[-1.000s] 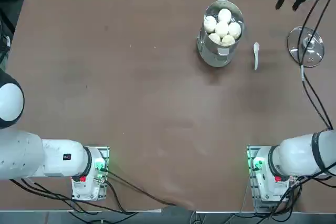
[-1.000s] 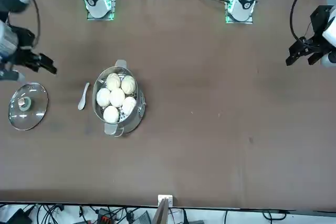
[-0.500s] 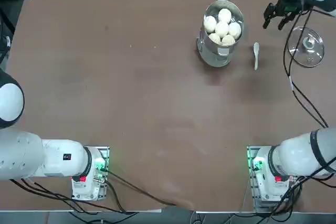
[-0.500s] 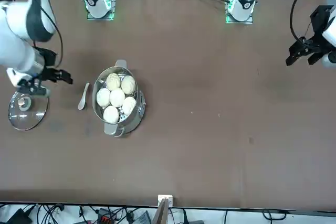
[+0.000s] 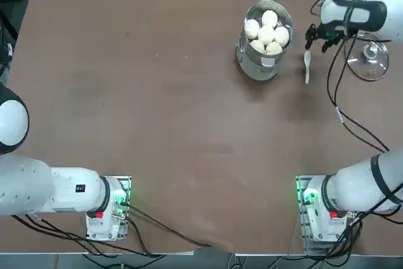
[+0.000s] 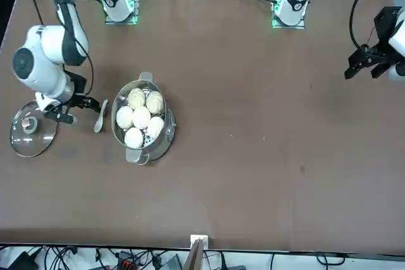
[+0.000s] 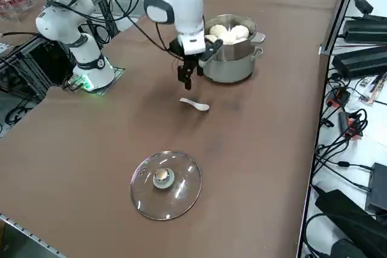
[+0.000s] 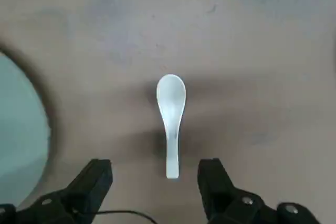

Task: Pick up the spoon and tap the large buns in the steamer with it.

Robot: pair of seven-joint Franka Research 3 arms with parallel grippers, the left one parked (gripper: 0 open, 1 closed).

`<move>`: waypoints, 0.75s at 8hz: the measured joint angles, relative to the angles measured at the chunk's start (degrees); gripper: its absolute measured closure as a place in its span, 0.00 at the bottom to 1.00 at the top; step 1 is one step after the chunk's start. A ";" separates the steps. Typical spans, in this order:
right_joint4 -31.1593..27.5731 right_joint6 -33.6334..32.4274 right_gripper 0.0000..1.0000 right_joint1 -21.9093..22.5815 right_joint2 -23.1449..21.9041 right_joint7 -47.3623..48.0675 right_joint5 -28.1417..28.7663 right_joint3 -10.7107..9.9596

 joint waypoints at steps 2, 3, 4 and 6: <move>-2.70 5.11 0.04 0.01 1.67 3.25 0.00 0.00; -3.30 7.23 0.04 0.01 2.89 3.96 0.00 0.00; -3.77 8.81 0.04 0.01 4.07 4.43 0.00 0.00; -4.08 10.57 0.04 -0.03 6.09 4.83 0.00 -0.01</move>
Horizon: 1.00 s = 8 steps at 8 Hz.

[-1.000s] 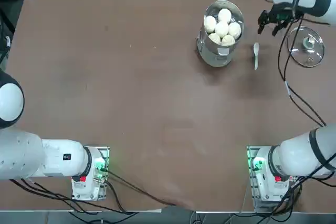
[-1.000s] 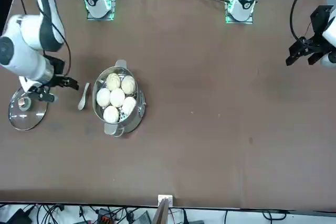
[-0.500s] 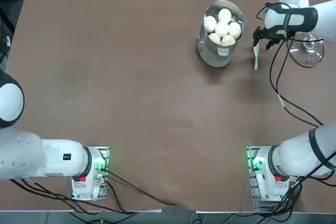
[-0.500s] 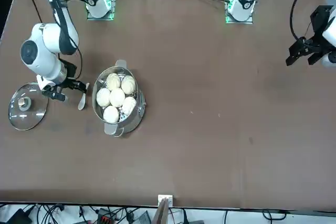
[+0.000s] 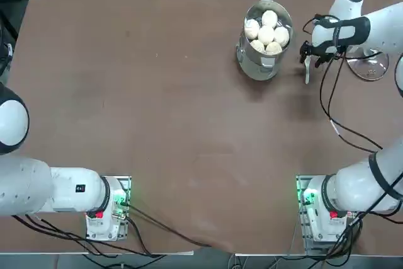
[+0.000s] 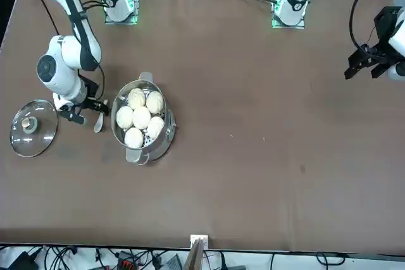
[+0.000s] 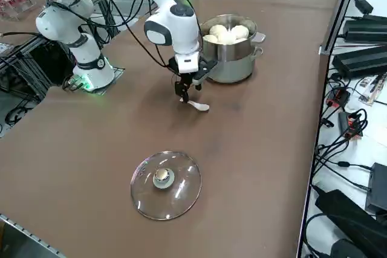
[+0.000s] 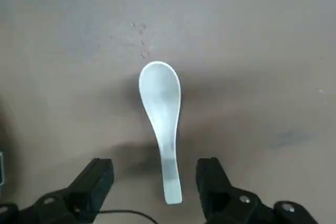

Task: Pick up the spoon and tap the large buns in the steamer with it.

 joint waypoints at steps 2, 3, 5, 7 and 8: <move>-0.08 1.49 0.04 -0.16 1.59 0.49 0.00 -0.04; -0.10 1.91 0.05 -0.23 2.34 0.58 0.00 -0.06; -0.10 2.10 0.14 -0.33 3.22 0.70 0.00 -0.15; -0.13 2.11 0.22 -0.60 3.58 0.76 0.00 -0.29; -0.19 2.11 0.25 -0.70 3.67 0.76 0.00 -0.31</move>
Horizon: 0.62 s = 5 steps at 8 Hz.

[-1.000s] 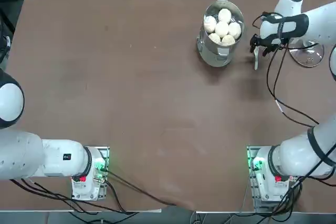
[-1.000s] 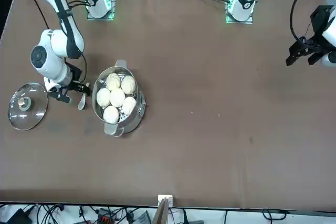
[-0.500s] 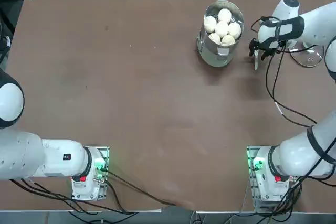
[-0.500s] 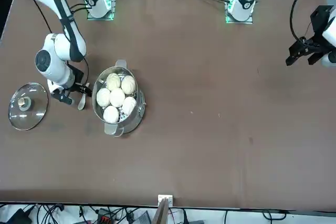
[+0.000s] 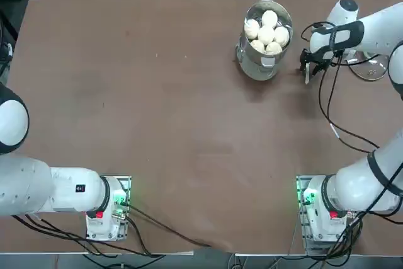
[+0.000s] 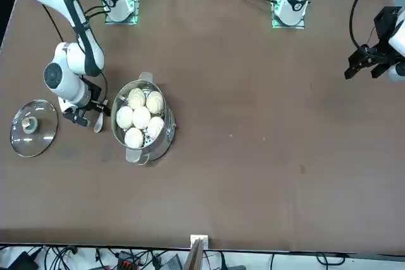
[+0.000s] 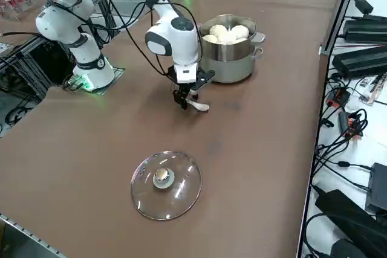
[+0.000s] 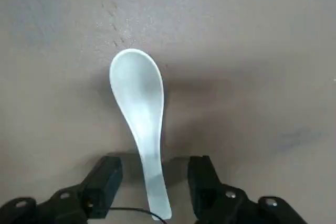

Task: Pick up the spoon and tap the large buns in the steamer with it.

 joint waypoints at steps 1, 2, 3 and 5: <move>-0.11 0.00 0.28 -0.03 0.10 0.01 0.00 0.00; -0.14 0.00 0.31 -0.04 0.18 0.01 0.00 0.00; -0.14 0.00 0.33 -0.07 0.24 0.02 0.00 0.00; -0.14 0.00 0.38 -0.07 0.33 0.03 0.00 0.00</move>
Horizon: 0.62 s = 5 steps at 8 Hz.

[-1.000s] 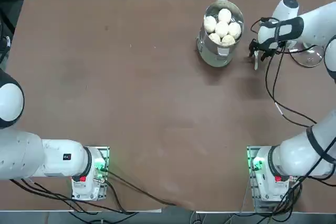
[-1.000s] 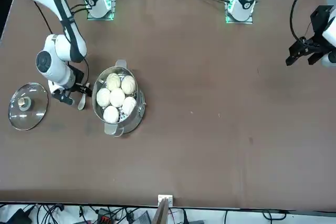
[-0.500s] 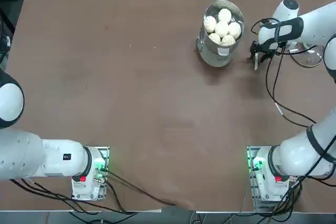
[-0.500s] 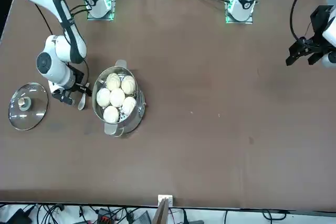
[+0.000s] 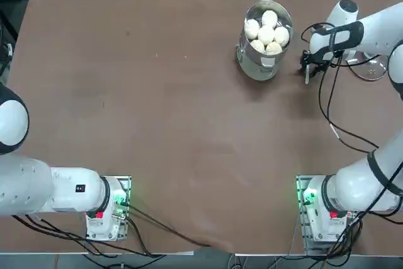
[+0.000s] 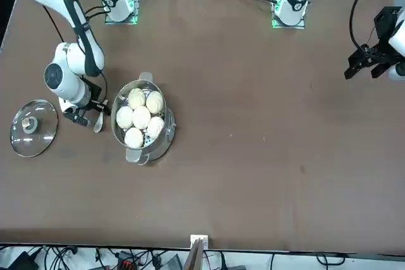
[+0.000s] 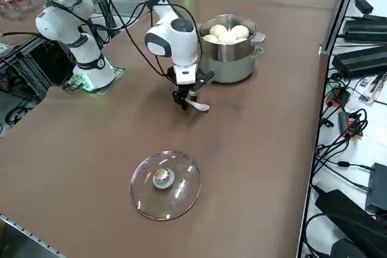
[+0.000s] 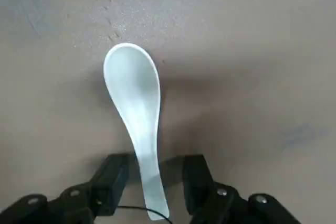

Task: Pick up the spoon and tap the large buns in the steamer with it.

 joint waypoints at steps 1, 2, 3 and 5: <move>0.00 0.02 0.43 0.00 0.00 0.00 0.00 0.00; 0.00 0.03 0.44 0.00 0.00 0.00 0.00 0.01; 0.00 0.03 0.44 0.00 0.00 0.00 0.00 0.02; 0.03 0.09 0.52 0.02 -0.08 0.00 0.01 0.09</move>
